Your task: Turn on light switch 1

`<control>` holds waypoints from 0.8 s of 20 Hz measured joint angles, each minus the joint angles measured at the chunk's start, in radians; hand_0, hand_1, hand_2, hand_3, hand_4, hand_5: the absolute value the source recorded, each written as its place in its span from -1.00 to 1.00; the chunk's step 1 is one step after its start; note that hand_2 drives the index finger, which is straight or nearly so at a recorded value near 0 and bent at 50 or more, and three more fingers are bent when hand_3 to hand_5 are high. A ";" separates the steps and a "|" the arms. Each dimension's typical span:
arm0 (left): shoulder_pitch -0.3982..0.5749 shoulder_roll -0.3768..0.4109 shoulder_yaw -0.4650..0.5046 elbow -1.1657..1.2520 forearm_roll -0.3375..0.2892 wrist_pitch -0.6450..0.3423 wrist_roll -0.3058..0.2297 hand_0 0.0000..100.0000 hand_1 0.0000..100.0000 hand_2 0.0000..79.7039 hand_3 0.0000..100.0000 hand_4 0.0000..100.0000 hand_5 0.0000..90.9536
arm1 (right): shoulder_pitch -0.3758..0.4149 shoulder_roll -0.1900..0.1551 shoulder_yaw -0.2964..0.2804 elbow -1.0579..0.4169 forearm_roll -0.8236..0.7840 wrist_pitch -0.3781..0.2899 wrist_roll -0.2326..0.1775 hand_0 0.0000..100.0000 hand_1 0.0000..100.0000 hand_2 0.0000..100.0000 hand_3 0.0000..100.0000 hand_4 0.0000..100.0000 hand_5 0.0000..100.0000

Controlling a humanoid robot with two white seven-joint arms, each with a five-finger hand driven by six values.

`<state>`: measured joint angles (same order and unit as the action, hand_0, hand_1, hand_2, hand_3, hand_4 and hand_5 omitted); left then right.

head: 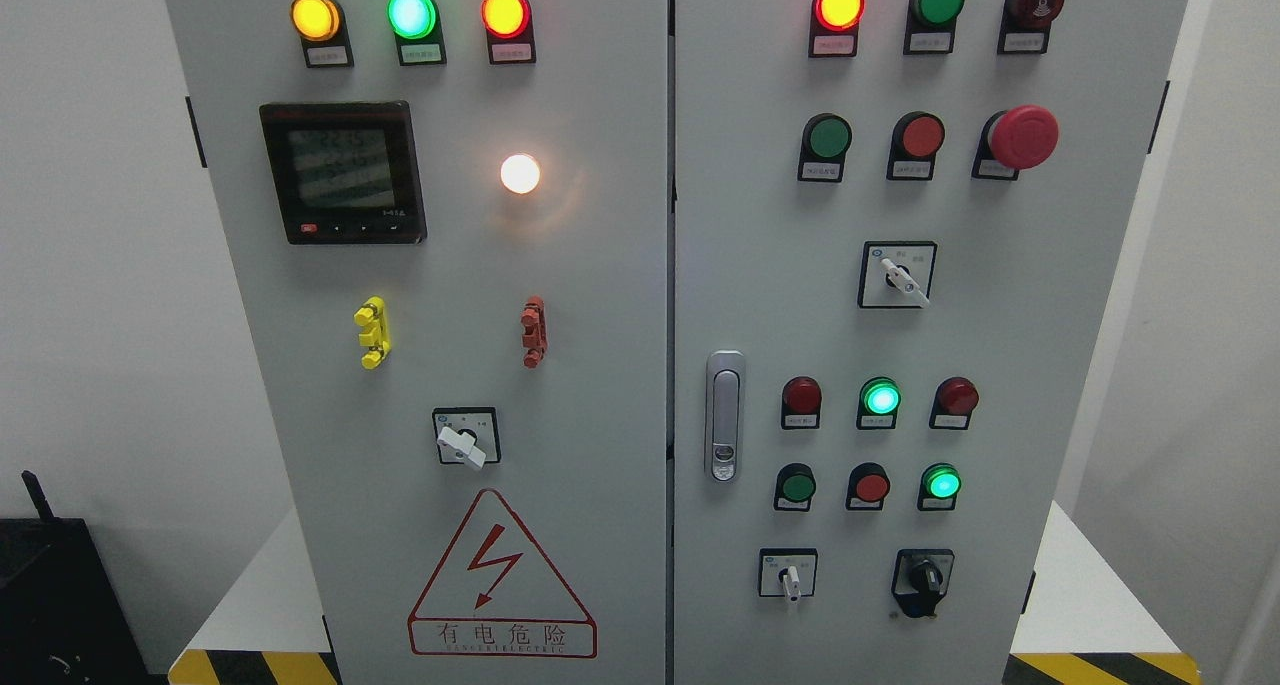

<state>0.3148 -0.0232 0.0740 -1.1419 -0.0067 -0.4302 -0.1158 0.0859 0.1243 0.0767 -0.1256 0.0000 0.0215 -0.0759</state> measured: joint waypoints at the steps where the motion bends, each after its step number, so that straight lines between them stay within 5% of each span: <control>1: -0.013 0.002 0.001 0.066 0.001 0.000 -0.006 -0.77 -0.62 -1.00 -0.80 -0.62 -1.00 | 0.000 0.000 0.000 0.000 0.000 0.000 0.000 -1.00 -1.00 -1.00 -1.00 -1.00 -1.00; 8: -0.130 0.012 -0.005 0.531 0.005 0.070 -0.021 -0.75 -0.70 -1.00 -1.00 -1.00 -1.00 | 0.000 0.000 0.000 0.000 0.000 0.000 0.000 -1.00 -1.00 -1.00 -1.00 -1.00 -1.00; 16: -0.193 0.018 -0.039 0.846 0.006 0.277 -0.025 -0.69 -0.82 -1.00 -1.00 -1.00 -1.00 | 0.000 0.000 0.000 0.000 0.000 0.000 0.000 -1.00 -1.00 -1.00 -1.00 -1.00 -1.00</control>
<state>0.1215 -0.0053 0.0354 -0.2964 -0.0004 -0.1533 -0.1404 0.0859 0.1242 0.0767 -0.1258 0.0000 0.0215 -0.0759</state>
